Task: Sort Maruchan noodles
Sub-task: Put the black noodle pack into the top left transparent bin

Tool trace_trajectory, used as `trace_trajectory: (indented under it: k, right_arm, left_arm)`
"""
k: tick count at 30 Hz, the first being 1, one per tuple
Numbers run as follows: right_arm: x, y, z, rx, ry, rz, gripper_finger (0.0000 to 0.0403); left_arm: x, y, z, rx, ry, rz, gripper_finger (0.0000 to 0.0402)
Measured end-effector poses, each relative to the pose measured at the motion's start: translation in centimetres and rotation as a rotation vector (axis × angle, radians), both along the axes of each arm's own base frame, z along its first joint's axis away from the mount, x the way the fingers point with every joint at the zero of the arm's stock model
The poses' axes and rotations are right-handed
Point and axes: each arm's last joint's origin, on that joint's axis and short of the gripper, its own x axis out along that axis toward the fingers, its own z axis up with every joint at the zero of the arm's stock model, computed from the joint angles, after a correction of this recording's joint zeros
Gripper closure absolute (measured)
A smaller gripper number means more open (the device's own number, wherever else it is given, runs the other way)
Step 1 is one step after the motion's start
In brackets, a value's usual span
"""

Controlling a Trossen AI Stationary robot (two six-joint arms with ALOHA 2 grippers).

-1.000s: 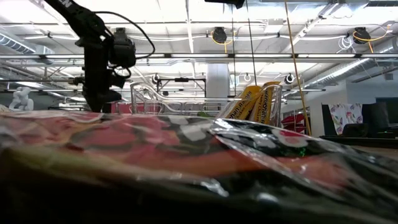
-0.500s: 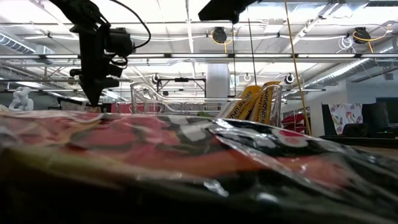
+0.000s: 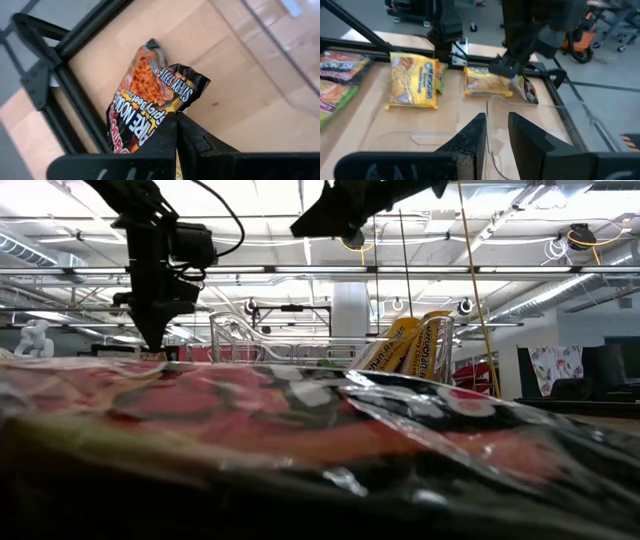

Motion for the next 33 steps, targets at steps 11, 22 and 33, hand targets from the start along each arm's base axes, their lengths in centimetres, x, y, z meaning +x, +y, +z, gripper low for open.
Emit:
trace_trajectory:
  k: [11,22,33]
  right_arm:
    - [1.6,-1.4,-2.3,0.040,0.009,0.008,0.0333]
    - [2.5,-2.5,-1.0,0.009,-0.108,-0.012,0.0351]
    - [2.5,-2.7,-1.0,0.006,-0.110,-0.019,0.0351]
  left_arm:
    - [-0.6,-0.9,1.4,0.020,-0.086,0.009,0.0402]
    - [-2.3,-2.4,3.2,0.026,-0.145,0.024,0.0402]
    - [-2.9,-2.8,4.1,0.073,-0.185,0.036,0.0402]
